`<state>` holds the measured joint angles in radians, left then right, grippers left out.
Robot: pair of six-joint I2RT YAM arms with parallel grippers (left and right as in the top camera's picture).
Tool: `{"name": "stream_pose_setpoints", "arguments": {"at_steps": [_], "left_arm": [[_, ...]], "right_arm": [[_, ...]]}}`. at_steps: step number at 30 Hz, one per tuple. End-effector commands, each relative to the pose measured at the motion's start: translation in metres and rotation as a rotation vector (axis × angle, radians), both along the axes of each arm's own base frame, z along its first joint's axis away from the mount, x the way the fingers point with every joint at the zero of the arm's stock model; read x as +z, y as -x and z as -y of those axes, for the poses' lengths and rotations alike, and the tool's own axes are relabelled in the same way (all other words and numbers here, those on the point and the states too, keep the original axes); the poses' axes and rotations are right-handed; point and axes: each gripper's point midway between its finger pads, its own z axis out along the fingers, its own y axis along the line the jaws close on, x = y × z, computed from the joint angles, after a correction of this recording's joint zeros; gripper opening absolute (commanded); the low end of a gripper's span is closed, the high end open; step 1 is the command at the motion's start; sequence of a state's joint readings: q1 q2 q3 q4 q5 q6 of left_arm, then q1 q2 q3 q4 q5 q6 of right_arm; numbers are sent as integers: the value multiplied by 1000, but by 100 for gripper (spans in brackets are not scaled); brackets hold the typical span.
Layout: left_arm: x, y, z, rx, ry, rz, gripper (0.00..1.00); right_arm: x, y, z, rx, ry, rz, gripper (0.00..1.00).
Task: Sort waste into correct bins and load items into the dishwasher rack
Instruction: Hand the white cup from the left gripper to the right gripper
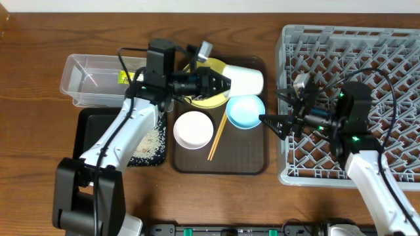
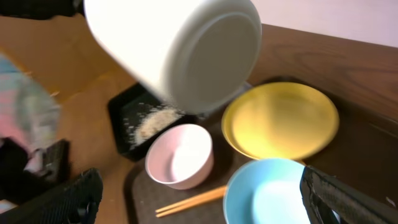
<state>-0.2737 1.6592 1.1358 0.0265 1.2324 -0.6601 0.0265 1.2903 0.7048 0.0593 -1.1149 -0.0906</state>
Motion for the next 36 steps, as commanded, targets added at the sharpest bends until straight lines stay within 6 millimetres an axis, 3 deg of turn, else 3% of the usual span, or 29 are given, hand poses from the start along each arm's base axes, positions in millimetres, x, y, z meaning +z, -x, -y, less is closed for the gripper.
{"name": "stream_pose_setpoints", "arguments": {"at_steps": [1,15,25,30,36], "left_arm": [[19,26,9,-150,89,-40,6],[21,42,21,-213,101,-48,7],[21,42,21,-211,101,-68,7],[21,42,21,-211,101,-67,7],[21,42,21,-211,101,-67,7]], "right_arm": [[11,8,-5,112,-58,50,99],[57,9,-10,205,-127,268,94],[66,19,-30,265,-138,316,87],[66,13,-35,231,-131,321,84],[66,13,-35,228,-130,322,70]]}}
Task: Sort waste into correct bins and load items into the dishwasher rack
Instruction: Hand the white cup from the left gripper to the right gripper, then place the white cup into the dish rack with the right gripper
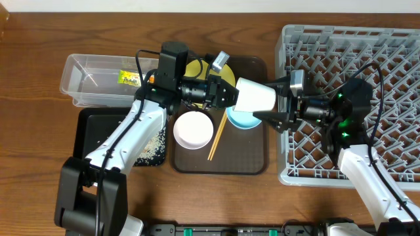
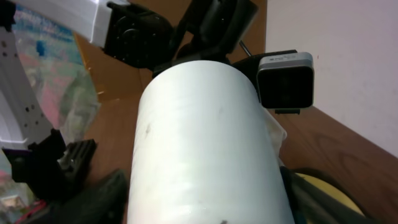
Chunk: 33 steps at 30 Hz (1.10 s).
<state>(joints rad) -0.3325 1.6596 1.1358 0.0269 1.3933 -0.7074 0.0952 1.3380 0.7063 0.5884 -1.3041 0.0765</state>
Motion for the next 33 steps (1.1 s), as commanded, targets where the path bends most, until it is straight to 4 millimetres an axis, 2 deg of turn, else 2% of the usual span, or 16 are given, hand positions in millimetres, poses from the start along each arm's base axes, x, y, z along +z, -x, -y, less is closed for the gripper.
{"name": "stream_pose_setpoints", "arguments": {"at_steps": [1,3,7,9,11,13,15,18,21,23,26,29,33], "left_arm": [[7,2,1,-25,19,5,7],[7,2,1,-24,19,5,7],[7,2,1,-25,19,5,7],[7,2,1,-24,19,6,11],[6,1,1,-17,16,17,23],[3,-4,1,5,5,66,25],[-6,-12,0,51,-32,109,25],[-32,-29,-7,163,-160,130,27],[-69,-46,-31,281,-351,137,27],[-77,-52,-45,311,-403,167,27],[-73,-68,-72,374,-419,206,27],[-70,-81,-103,469,-463,208,27],[-65,-83,-140,551,-551,238,27]], "right_arm": [[3,-3,-3,-8,-1,4,69],[3,-3,-2,-12,-1,4,68],[3,-4,-2,-15,-1,4,59],[3,-4,-2,-15,-1,4,57],[3,-4,-2,-15,-1,2,55],[1,-4,-2,-16,1,-11,53],[-2,-6,-1,-26,4,-36,52],[-10,-13,4,-72,14,-99,53],[-26,-28,16,-179,35,-193,55],[-36,-38,27,-255,51,-245,54],[-47,-49,45,-341,67,-293,49],[-48,-56,58,-395,65,-302,43],[-46,-66,75,-499,67,-315,34]]}}
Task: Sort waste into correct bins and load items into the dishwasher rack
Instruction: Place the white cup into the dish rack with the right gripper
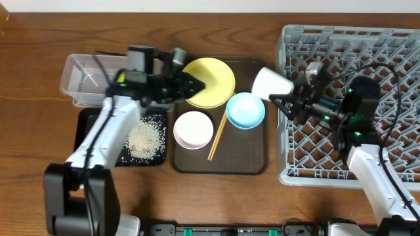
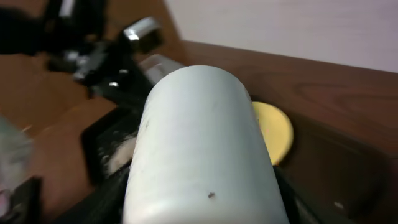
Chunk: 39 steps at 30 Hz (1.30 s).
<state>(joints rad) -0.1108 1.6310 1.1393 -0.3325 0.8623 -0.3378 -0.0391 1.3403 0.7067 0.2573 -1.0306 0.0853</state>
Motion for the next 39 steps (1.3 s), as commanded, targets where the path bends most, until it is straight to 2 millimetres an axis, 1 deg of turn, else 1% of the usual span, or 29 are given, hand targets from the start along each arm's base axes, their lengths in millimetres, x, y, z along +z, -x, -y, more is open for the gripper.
{"name": "stream_pose_setpoints", "arguments": {"at_steps": [1,2,3,4,6,8,12,14,16,19,22,25,28,31,34,39], "left_arm": [[16,-5,-33,67,-131,115,27],[18,-3,-43,89,-166,120,27],[19,-1,-52,113,-201,122,27],[21,1,-64,152,-242,117,27],[24,6,-81,206,-298,112,27],[30,13,-92,233,-333,117,27],[43,23,-111,292,-388,138,28],[48,25,-117,316,-408,147,28],[50,28,-123,338,-435,151,28],[49,29,-127,354,-458,145,28],[48,30,-128,353,-460,140,29],[48,30,-128,353,-460,140,31],[48,31,-128,352,-460,137,31],[47,31,-128,352,-461,134,32],[47,32,-128,352,-461,133,32],[46,32,-128,351,-461,129,33]], "right_arm": [[10,-14,19,-126,35,20,31],[11,-17,25,-165,49,12,24],[12,-20,31,-208,66,-2,19],[13,-22,36,-250,87,-18,16],[16,-24,48,-330,139,-58,11],[17,-25,61,-406,186,-109,2],[19,-21,94,-586,315,-243,1],[17,-14,109,-654,383,-299,1],[13,-3,128,-741,469,-369,1],[4,14,150,-832,572,-455,1],[-6,32,170,-916,630,-549,1],[-15,46,178,-945,641,-631,1],[-24,56,189,-971,656,-698,1],[-35,56,200,-996,662,-750,1],[-46,54,203,-991,674,-788,1],[-66,44,205,-972,692,-834,1]]}}
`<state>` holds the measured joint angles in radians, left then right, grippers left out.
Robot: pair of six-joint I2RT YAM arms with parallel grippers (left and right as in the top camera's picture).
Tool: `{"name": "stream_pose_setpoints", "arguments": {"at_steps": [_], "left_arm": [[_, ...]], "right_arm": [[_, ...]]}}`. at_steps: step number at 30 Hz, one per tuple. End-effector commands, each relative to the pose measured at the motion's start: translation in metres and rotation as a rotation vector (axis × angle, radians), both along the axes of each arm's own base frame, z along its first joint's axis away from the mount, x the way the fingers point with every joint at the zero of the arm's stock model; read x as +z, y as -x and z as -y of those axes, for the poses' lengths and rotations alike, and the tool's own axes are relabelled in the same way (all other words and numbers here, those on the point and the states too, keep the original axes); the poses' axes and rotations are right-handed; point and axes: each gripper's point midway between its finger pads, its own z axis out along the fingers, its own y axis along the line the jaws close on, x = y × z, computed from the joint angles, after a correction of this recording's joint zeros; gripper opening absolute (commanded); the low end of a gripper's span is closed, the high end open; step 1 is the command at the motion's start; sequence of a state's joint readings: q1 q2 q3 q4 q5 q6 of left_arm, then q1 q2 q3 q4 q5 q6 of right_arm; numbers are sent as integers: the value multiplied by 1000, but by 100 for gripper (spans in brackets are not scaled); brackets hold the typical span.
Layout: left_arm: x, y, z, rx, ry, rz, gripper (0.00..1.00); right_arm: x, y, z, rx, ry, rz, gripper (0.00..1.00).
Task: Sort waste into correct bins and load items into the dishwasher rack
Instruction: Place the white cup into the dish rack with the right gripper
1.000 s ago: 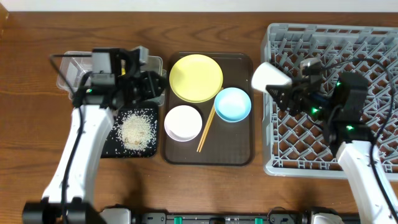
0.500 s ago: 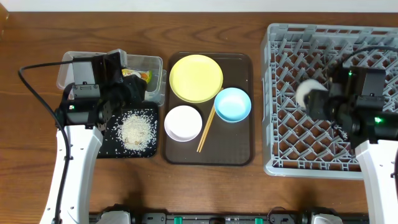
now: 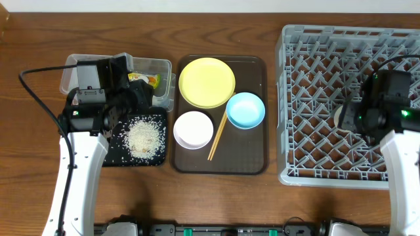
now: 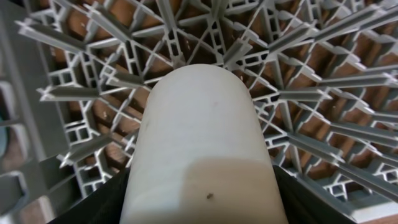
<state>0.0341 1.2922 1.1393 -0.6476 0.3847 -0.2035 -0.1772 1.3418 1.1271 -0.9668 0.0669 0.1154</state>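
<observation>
The white cup (image 4: pixel 199 137) fills the right wrist view, base pointing down at the grey dishwasher rack (image 4: pixel 81 93). My right gripper (image 4: pixel 202 208) is shut on it, a dark finger on each side. From overhead the cup (image 3: pixel 339 118) shows just left of my right gripper (image 3: pixel 348 118), over the middle of the rack (image 3: pixel 315 151). My left gripper (image 3: pixel 140 94) hangs at the seam between the clear bin (image 3: pixel 85 78) and the black tray of rice (image 3: pixel 92 154); its jaws cannot be made out.
A brown tray (image 3: pixel 252 164) holds a yellow plate (image 3: pixel 207 82), a blue bowl (image 3: pixel 246 110), a white bowl (image 3: pixel 193 129) and chopsticks (image 3: pixel 218 136). A wrapper (image 3: pixel 146 78) lies in the clear bin. Rice (image 3: pixel 144 134) lies in the black tray.
My right gripper has carried the cup from the rack's left edge to over the rack's middle, base down. My left gripper has moved from the yellow plate to the clear bin.
First my left gripper held the white cup over the yellow plate while the right stood open beside the blue bowl. Then both grippers were at the cup above the tray. After that only the right held it, and now the cup is over the rack.
</observation>
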Motion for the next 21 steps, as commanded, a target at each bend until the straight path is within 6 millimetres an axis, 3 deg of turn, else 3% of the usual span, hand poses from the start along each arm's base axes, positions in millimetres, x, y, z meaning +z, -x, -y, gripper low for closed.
{"name": "stream_pose_setpoints", "arguments": {"at_steps": [1,5,8,9,11,13,16,21], "left_arm": [[2,0,-4,-2,-22,11,32],[2,0,-4,-2,-22,10,33],[2,0,-4,-2,-22,10,33],[2,0,-4,-2,-22,11,33],[2,0,-4,-2,-22,10,34],[2,0,-4,-2,-22,10,38],[2,0,-4,-2,-22,10,39],[1,1,-4,-2,-22,6,43]], "right_arm": [[-6,-8,6,-26,4,-16,1],[-22,-10,6,-25,-7,-69,3],[-36,-10,6,-24,-16,-115,13],[-40,-10,6,-24,-18,-129,18],[-48,-10,6,-24,-23,-155,38],[-53,-11,5,-23,-28,-169,44],[-54,-17,4,-19,-37,-150,65],[-39,-28,1,-7,-54,-74,78]]}}
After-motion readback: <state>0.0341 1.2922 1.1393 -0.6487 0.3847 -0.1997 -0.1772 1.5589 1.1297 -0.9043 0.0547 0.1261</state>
